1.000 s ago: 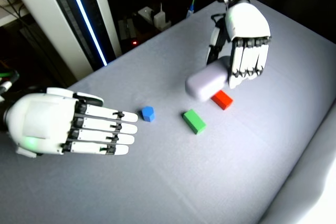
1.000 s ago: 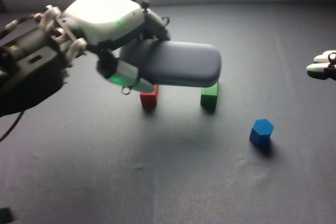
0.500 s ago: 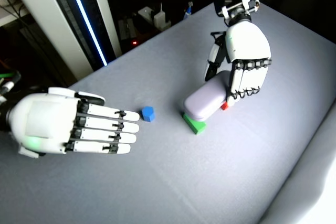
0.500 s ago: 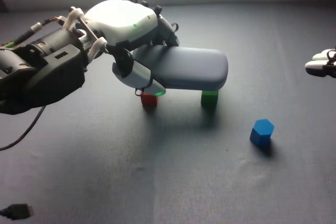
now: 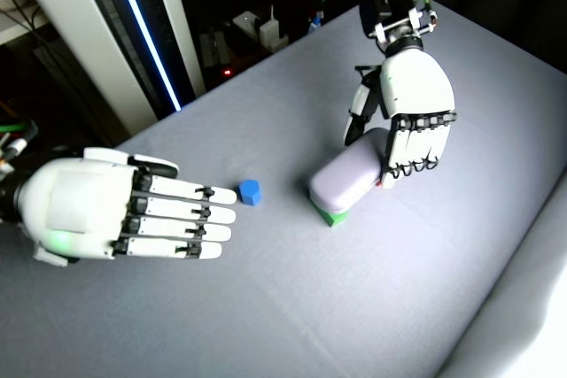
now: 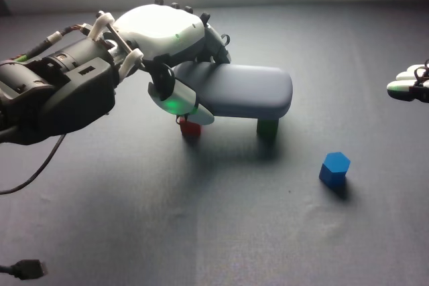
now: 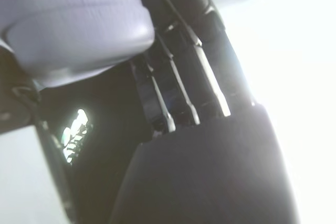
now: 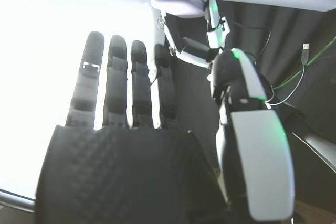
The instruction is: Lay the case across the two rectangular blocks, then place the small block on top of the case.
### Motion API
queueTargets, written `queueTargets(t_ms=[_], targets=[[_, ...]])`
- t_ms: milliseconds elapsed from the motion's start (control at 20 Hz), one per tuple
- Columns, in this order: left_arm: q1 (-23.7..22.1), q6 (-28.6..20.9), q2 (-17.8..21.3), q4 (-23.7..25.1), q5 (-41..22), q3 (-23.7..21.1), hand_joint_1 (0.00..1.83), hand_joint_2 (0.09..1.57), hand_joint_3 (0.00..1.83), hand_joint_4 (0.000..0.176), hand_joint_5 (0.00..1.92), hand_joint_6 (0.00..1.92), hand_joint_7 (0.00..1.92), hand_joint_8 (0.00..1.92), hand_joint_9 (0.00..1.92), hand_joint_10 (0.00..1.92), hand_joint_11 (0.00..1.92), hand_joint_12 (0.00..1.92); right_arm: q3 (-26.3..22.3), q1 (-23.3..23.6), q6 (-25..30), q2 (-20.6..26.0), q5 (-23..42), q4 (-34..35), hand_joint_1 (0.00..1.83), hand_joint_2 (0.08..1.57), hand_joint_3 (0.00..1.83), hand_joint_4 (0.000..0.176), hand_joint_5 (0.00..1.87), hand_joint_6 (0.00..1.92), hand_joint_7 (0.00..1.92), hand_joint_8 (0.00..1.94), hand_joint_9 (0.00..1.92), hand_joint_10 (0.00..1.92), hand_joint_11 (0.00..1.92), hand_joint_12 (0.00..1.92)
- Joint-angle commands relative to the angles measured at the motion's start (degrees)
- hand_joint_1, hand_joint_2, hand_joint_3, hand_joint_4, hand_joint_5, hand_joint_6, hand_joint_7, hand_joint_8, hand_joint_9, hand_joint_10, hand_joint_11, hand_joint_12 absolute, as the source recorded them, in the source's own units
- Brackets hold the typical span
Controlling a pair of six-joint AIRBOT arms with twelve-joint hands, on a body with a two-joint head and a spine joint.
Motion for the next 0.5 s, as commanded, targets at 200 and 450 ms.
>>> queueTargets(t_ms=[200, 450], targets=[[-0.27, -0.36, -0.11, -0.72, -6.63, 0.29, 1.10, 0.95, 0.00, 0.000, 0.75, 0.00, 0.88, 0.00, 0.89, 0.01, 0.46, 0.89, 0.30, 0.71, 0.59, 0.05, 6.40, 1.81, 0.69, 1.29, 0.00, 0.000, 0.32, 0.00, 0.27, 0.00, 0.25, 0.00, 0.00, 0.64], [-0.23, -0.36, -0.10, -0.79, -6.62, 0.19, 1.08, 0.88, 0.00, 0.000, 0.60, 0.00, 0.79, 0.00, 0.87, 0.00, 0.46, 1.12, 0.29, 0.71, 0.75, 0.05, 6.40, 1.81, 0.67, 1.30, 0.00, 0.000, 0.31, 0.00, 0.27, 0.00, 0.26, 0.00, 0.03, 0.61]])
